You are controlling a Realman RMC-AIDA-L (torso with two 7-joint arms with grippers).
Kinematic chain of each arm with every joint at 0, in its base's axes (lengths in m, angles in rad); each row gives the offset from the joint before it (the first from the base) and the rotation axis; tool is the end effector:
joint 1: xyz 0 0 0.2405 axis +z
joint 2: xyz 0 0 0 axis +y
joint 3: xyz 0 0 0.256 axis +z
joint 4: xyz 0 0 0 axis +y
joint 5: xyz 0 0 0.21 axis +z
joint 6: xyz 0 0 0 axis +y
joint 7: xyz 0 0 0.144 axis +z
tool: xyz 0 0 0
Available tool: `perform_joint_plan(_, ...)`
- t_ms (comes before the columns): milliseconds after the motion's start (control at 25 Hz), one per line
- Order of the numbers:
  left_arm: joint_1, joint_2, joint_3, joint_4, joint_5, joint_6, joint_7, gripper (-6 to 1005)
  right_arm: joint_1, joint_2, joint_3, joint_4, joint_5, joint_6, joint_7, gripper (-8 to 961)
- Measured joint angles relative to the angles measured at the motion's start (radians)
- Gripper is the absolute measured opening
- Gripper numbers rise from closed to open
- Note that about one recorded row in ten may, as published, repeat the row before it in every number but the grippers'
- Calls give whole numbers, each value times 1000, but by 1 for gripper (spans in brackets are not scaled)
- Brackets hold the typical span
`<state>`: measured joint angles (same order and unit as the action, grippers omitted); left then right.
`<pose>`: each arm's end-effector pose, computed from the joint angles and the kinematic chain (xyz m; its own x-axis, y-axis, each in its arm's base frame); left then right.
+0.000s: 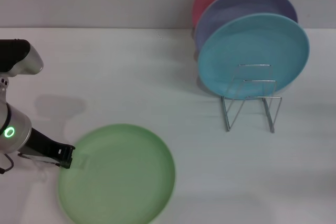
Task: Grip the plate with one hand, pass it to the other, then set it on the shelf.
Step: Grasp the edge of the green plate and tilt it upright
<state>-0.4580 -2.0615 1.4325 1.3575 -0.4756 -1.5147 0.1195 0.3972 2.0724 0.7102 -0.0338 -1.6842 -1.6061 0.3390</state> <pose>-0.2356 0.3318 0.0044 0.3293 0.9442 -0.0008 0.7835 -0.2737 -0.5578 0.3669 0.2781 0.0942 0.5930 0.4586 -0.6618 -0.7994 0.2365 -0.5524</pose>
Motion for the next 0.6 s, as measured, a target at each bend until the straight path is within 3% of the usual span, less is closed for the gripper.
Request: perform_joint_plan(600, -4, -2, -53, 10, -9, 52, 28, 33, -1, 1, 0, 2, 0, 2, 0, 565)
